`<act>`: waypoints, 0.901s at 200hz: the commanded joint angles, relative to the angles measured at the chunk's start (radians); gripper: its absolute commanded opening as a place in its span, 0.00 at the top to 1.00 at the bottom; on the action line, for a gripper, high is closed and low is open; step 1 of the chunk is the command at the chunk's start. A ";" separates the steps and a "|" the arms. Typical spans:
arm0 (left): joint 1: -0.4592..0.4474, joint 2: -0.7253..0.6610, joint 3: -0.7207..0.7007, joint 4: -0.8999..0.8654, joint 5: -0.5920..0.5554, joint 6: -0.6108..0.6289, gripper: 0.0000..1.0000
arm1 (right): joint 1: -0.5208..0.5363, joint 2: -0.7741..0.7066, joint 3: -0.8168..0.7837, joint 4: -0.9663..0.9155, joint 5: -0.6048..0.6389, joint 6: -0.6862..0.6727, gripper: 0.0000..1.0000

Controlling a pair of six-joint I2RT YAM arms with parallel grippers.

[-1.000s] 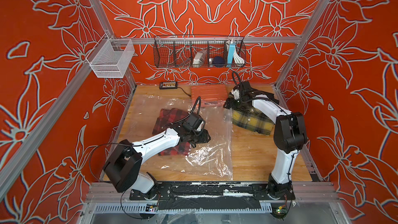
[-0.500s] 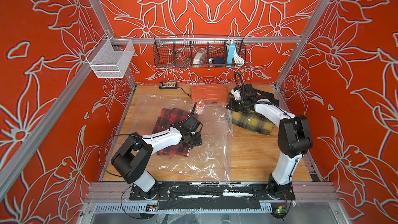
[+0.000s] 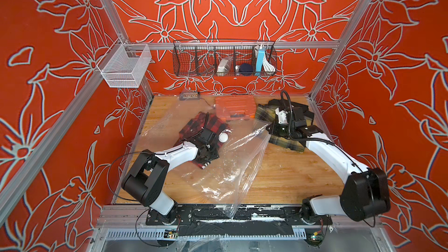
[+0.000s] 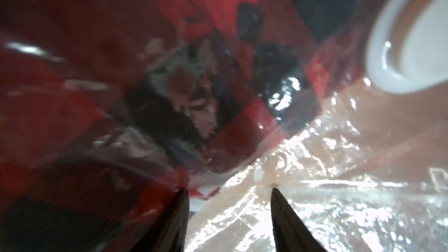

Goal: Place the folded shirt into the vacuum bag
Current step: Adjust the vacuum bag at the center of the board.

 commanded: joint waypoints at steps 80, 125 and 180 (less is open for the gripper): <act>0.073 0.043 0.145 -0.120 -0.077 0.081 0.45 | 0.058 -0.179 -0.330 0.116 0.149 0.339 1.00; -0.080 -0.103 0.184 -0.222 -0.086 0.102 0.45 | 0.065 -0.110 -0.308 0.139 0.137 0.407 1.00; -0.132 -0.054 0.009 -0.044 0.025 0.014 0.45 | 0.101 -0.106 -0.350 0.188 0.159 0.486 1.00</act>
